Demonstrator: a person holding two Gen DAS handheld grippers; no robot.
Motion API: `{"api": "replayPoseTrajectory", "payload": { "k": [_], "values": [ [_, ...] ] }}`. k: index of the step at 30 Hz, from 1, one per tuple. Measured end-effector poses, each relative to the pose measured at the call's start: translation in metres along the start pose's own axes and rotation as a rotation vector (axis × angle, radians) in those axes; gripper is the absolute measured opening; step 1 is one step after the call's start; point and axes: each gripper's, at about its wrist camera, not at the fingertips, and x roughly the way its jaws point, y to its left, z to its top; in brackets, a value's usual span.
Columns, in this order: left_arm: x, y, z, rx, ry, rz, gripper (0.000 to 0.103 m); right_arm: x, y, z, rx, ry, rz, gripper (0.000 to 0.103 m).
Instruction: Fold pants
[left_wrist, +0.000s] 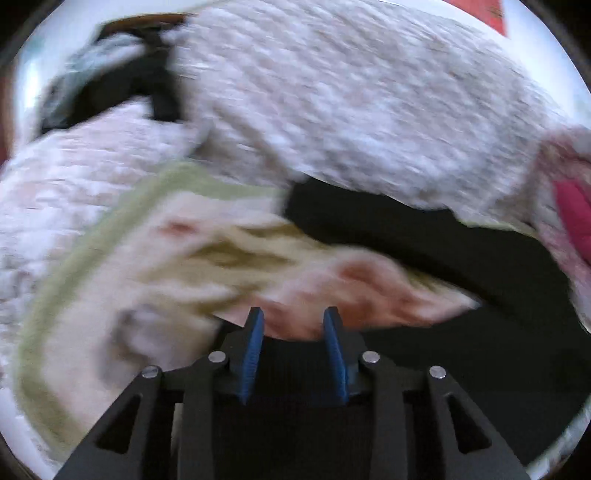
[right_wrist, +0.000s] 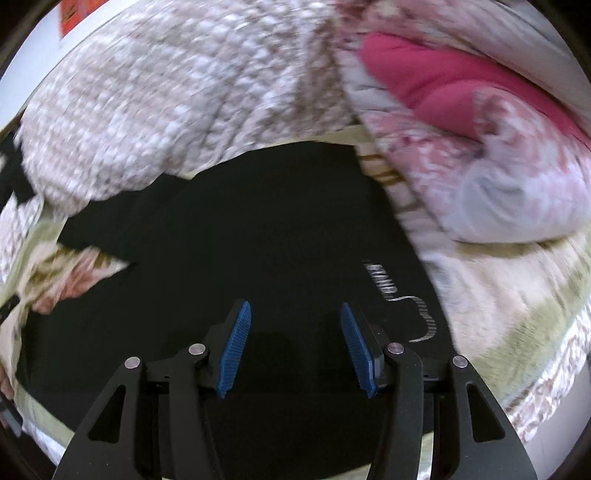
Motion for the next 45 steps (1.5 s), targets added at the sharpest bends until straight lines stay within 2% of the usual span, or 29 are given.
{"api": "replayPoseTrajectory", "payload": {
  "k": [1,3,6,8,10,12,13,14,17,21,25,29,32,34,37,39,41,44,45],
  "values": [
    [0.004,-0.012,-0.005,0.031,0.029,-0.043,0.036,0.005,0.004,-0.002,-0.015,0.018,0.0,0.052],
    [0.014,-0.033,-0.016,0.105,0.085,-0.078,0.036,0.015,0.011,-0.004,-0.038,0.057,-0.005,0.052],
    [0.034,-0.05,-0.03,0.181,0.172,-0.057,0.037,0.023,0.015,-0.005,-0.07,0.075,-0.046,0.051],
    [0.035,-0.047,-0.027,0.162,0.162,-0.05,0.047,0.02,0.013,-0.003,-0.066,0.057,-0.079,0.051],
    [0.032,-0.038,-0.021,0.115,0.147,-0.027,0.048,0.009,0.012,-0.001,-0.07,-0.002,-0.112,0.051],
    [0.027,-0.034,-0.02,0.102,0.119,0.015,0.047,0.0,0.008,0.001,-0.046,-0.042,-0.076,0.051],
    [0.025,-0.032,-0.019,0.101,0.11,0.018,0.047,-0.001,0.009,0.0,-0.05,-0.049,-0.086,0.051],
    [0.022,-0.034,-0.019,0.095,0.107,0.007,0.047,-0.001,0.012,-0.002,-0.075,-0.047,-0.088,0.051],
    [0.014,-0.047,-0.024,0.104,0.108,-0.036,0.047,0.004,0.025,-0.006,-0.108,-0.02,0.016,0.051],
    [0.004,-0.076,-0.032,0.161,0.094,-0.108,0.047,0.005,0.057,-0.016,-0.21,-0.024,0.076,0.051],
    [-0.006,-0.102,-0.05,0.246,0.106,-0.165,0.047,0.012,0.091,-0.031,-0.31,0.016,0.153,0.051],
    [-0.004,-0.119,-0.063,0.299,0.146,-0.201,0.047,0.019,0.122,-0.048,-0.431,0.049,0.18,0.051],
    [-0.004,-0.122,-0.065,0.31,0.139,-0.192,0.048,0.023,0.129,-0.055,-0.473,0.041,0.144,0.057],
    [-0.003,-0.119,-0.065,0.284,0.15,-0.204,0.049,0.026,0.121,-0.052,-0.439,0.057,0.151,0.065],
    [-0.003,-0.118,-0.065,0.279,0.147,-0.195,0.052,0.024,0.114,-0.047,-0.373,0.083,0.168,0.065],
    [-0.005,-0.117,-0.064,0.279,0.141,-0.182,0.052,0.016,0.112,-0.046,-0.374,0.059,0.137,0.065],
    [-0.008,-0.114,-0.062,0.272,0.131,-0.167,0.052,0.009,0.108,-0.044,-0.357,0.038,0.159,0.065],
    [-0.004,-0.112,-0.061,0.275,0.139,-0.146,0.052,0.021,0.104,-0.049,-0.375,0.098,0.106,0.065],
    [-0.002,-0.111,-0.062,0.27,0.145,-0.143,0.052,0.022,0.102,-0.048,-0.363,0.096,0.117,0.065]
  ]
}}
